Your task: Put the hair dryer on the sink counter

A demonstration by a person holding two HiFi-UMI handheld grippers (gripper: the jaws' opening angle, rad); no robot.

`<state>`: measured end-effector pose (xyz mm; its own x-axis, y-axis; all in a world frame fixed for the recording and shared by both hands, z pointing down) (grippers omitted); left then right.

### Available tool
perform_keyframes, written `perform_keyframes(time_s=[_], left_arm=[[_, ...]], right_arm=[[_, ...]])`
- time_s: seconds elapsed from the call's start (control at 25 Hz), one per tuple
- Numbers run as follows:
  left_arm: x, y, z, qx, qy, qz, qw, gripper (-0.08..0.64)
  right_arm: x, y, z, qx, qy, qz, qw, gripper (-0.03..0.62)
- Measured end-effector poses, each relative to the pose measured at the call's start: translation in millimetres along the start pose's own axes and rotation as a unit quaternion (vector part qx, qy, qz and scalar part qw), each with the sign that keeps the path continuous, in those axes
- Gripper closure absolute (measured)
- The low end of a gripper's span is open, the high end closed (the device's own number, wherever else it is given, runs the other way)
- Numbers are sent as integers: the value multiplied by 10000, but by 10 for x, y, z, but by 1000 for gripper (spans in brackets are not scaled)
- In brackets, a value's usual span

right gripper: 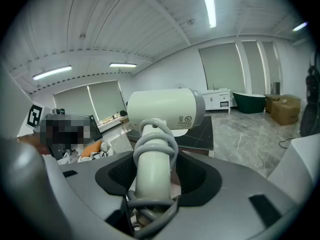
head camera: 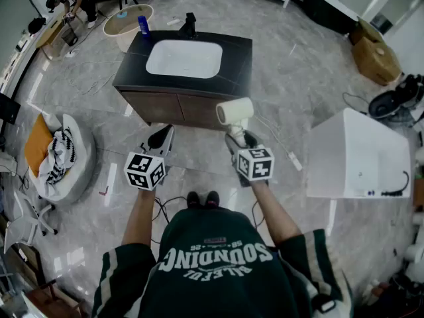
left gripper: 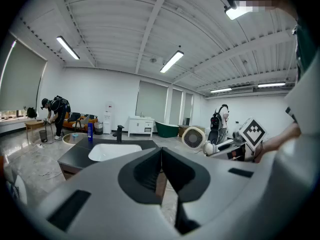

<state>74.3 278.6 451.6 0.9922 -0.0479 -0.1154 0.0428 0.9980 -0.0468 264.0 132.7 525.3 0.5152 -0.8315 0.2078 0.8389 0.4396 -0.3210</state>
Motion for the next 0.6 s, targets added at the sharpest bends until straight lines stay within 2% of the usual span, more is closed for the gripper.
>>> perform_keyframes(time_s=[0.6], left_arm=[[17,-87,16,82,57,3,10000,558]], right_arm=[[20,-58,-2,64,-21,-64,10000,359]])
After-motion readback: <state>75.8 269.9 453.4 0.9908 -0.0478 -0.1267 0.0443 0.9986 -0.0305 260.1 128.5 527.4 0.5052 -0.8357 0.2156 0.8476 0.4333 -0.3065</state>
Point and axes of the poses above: the fingertips, and each gripper's own axes: y backward along the fingers, x to its right, z out of its underside, the point moved 3 cm from there along y, backward along the fingers, and after that the axes turned 14 degrees about x, right-handed, at the moved point
